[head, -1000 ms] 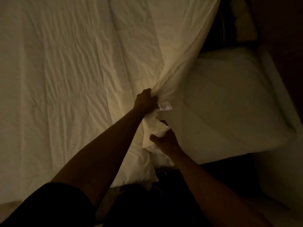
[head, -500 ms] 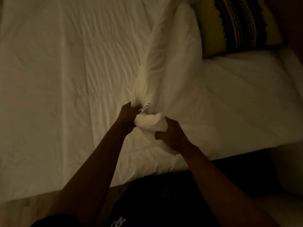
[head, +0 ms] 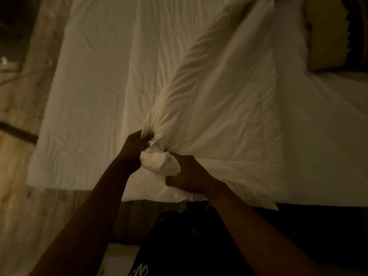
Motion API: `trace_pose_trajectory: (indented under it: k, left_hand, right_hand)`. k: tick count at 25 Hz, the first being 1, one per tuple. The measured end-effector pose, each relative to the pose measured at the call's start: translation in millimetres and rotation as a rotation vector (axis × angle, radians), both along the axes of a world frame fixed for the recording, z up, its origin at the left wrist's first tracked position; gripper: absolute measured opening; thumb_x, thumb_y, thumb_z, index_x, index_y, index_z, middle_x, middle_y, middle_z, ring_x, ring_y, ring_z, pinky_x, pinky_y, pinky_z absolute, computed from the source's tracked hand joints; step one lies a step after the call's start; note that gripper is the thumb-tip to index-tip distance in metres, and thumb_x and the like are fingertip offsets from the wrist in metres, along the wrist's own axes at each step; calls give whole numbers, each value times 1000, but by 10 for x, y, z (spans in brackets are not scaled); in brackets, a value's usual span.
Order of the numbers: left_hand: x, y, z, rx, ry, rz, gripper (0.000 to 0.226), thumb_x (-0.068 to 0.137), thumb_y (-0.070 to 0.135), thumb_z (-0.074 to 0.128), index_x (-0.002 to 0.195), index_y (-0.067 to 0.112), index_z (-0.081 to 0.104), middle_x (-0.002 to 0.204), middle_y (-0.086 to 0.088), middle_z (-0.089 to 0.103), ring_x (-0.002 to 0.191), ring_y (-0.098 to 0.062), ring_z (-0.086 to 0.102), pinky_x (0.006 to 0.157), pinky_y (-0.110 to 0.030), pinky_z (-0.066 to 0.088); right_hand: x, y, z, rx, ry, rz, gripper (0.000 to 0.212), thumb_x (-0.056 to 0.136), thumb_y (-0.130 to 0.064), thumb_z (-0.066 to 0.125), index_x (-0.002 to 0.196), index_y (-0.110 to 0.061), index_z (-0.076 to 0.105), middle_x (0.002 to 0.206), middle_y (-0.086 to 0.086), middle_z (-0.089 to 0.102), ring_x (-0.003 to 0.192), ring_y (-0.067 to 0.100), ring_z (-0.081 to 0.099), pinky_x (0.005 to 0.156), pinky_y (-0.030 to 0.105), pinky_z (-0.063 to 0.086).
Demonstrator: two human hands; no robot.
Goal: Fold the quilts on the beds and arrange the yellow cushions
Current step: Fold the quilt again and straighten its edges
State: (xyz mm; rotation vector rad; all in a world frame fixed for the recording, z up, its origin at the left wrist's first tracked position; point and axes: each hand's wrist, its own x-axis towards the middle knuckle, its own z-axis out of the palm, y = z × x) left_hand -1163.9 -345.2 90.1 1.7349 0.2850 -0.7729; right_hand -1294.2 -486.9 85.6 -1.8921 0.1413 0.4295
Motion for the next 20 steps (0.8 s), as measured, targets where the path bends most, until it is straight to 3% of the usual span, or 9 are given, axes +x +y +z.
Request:
trace_pose_trajectory:
  k: [2,4,6,11,15,17,19,20]
  left_hand:
    - [61,195,-4,3,-1,0,15,96,6,57,103,5,70,83,-12,73,74,-21,72,61,-26,58]
    - [129,421,-25,0,11,2,15,96,6,58,97,10,72,86,-11,74,77,-21,72,63,-27,59]
    - [222,720,-114,11,18,-17,17,96,7,57,91,15,71,84,-6,74,76,-17,72,63,-24,59]
    - [550,1682,-411,56,39,-36,20,98,8,53,96,21,68,78,6,76,75,-6,73,60,-17,56]
    - [786,2426,-1018,182,101,-5,8,94,18,64,96,23,70,89,-1,75,89,-19,69,80,-34,57]
    - [830,2502,-1390,256,155,-30,24,94,26,65,111,11,70,93,-8,71,90,-25,68,83,-38,57]
    - [838,2432,-1701,353,233,-85,42,97,35,59,117,-1,64,88,-9,68,78,-23,65,68,-30,57]
    - [837,2401,-1830,409,259,-128,51,97,42,56,123,-2,60,95,-11,67,82,-25,65,70,-31,56]
  right_hand:
    - [92,176,25,47,47,23,67,79,-20,73,141,-18,46,128,5,62,115,19,60,90,20,45]
    - [159,393,35,65,3,30,69,79,-20,74,142,-20,45,129,3,62,116,15,60,94,22,48]
    - [243,659,5,93,-28,33,69,79,-20,74,141,-20,45,127,3,64,114,13,60,96,28,51]
    - [651,1579,-252,112,36,100,81,78,-30,77,147,-22,35,132,3,60,117,14,58,98,32,50]
    - [851,2333,-911,24,152,187,102,77,-42,77,154,-20,14,148,8,43,131,21,46,108,37,42]
    - [790,2483,-1310,-100,208,189,103,79,-46,74,155,-20,9,149,13,36,132,28,43,109,42,39]
    - [625,2499,-1663,-215,259,175,96,83,-46,70,155,-20,13,149,13,32,134,30,39,113,41,35]
    - [529,2474,-1783,-241,282,183,90,86,-44,66,155,-19,15,151,12,30,136,28,35,115,40,30]
